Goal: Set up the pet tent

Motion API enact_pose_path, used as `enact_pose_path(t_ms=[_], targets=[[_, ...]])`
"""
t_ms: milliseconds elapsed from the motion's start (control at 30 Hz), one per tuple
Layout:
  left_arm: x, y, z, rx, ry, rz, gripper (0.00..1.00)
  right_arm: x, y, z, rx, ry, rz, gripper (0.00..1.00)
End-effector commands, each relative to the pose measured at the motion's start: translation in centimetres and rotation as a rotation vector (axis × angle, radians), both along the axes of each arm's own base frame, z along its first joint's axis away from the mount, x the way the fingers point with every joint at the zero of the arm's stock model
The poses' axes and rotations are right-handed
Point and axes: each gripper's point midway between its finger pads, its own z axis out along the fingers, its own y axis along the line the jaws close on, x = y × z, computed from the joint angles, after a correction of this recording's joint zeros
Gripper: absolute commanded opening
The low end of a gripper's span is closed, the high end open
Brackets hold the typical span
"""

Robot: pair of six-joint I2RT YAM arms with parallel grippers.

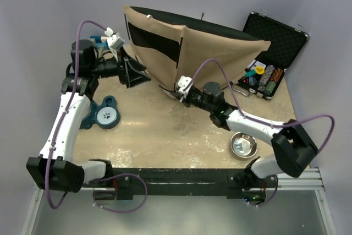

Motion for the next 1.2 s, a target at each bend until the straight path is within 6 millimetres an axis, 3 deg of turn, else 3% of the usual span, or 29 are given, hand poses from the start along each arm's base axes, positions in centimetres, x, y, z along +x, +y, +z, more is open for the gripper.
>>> enact_pose_path(t_ms=[0, 67, 200, 400, 533, 600, 833, 900, 1033, 1167], targets=[[-3.7, 4.3, -3.2, 0.18, -0.051, -0.044, 0.77, 2.4, -7.6, -0.2, -0.173, -0.069, -0.132, 0.0], [-2.6, 6.8, -3.2, 0.183, -0.057, 0.048, 0.77, 2.1, -9.8, 0.4, -0.192, -0.092, -0.153, 0.0], [1.9, 12.2, -2.7, 0.093, -0.01, 0.326, 0.73, 2.2, -13.6, 1.3, -0.192, -0.053, -0.227, 0.0], [6.7, 15.4, -3.1, 0.013, 0.008, 0.574, 0.71, 4.1, -19.9, 5.0, -0.05, -0.005, -0.442, 0.0], [9.6, 16.9, -3.9, -0.041, 0.036, 0.67, 0.7, 5.9, -23.7, 4.3, -0.054, 0.045, -0.551, 0.0], [10.6, 16.3, -3.9, -0.099, 0.026, 0.625, 0.69, 6.6, -25.6, 3.6, -0.074, 0.06, -0.598, 0.0], [13.1, 9.8, -2.9, -0.126, -0.126, 0.381, 0.76, 7.4, -28.0, 0.7, -0.15, 0.089, -0.646, 0.0], [13.9, 8.5, -1.7, -0.154, -0.166, 0.324, 0.77, 7.5, -28.9, 0.0, -0.18, 0.084, -0.66, 0.0], [15.7, 8.3, 0.5, -0.212, -0.197, 0.3, 0.77, 7.2, -31.0, -1.1, -0.287, 0.019, -0.673, 0.0], [19.0, 9.8, 1.3, -0.228, -0.141, 0.405, 0.79, 6.5, -33.1, -1.6, -0.402, -0.073, -0.658, 0.0]])
